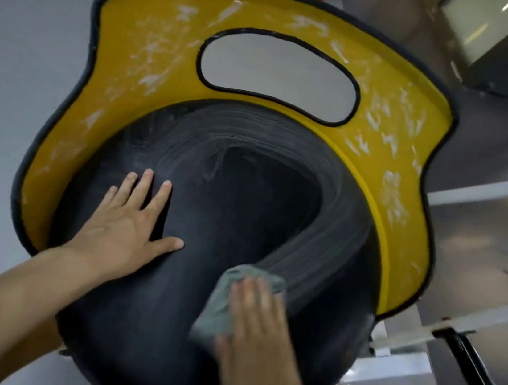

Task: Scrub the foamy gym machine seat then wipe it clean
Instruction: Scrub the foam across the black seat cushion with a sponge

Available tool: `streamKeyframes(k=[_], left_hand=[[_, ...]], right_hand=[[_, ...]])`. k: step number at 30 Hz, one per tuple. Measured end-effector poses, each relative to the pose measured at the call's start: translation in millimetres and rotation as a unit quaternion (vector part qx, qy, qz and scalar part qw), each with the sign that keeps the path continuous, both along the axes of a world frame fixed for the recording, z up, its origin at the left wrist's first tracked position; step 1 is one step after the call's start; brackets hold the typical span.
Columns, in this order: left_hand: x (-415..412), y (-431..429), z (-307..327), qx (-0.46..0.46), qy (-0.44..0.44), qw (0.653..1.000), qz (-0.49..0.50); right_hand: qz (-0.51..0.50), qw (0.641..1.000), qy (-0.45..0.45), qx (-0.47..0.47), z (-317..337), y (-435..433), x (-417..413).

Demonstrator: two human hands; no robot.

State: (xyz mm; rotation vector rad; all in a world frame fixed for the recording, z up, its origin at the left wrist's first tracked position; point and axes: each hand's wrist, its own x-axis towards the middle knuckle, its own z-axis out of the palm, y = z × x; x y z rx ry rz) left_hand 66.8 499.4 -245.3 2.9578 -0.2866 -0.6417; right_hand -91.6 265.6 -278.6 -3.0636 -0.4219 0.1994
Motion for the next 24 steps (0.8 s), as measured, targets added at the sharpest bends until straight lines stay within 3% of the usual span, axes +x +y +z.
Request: streamKeyframes(k=[3, 6, 11, 14, 19, 24], left_hand=[[-2.8, -5.2, 1.5, 0.002, -0.003, 1.0, -0.019], [-14.2, -3.3, 1.6, -0.003, -0.007, 0.999, -0.042], [-49.6, 13.1, -5.1, -0.043, -0.036, 0.995, -0.083], [-72.4, 22.1, -8.3, -0.04, -0.034, 0.995, -0.09], [-100.2, 31.2, -13.1, -0.033, -0.045, 0.994, -0.093], [-104.0, 34.9, -10.9, -0.039, -0.059, 0.994, -0.083]], right_hand=[[0.04, 0.999, 0.019, 0.016, 2.1, 40.8, -21.2], [0.053, 0.998, 0.032, 0.033, 12.1, 11.7, -5.6], [-0.121, 0.992, 0.03, -0.014, 8.2, -91.9, 61.5], [-0.174, 0.983, 0.052, 0.004, 8.6, -103.3, 55.0], [-0.027, 0.999, 0.027, 0.011, 10.3, 1.4, -48.8], [0.029, 0.996, 0.022, 0.084, 3.7, 81.1, -19.0]])
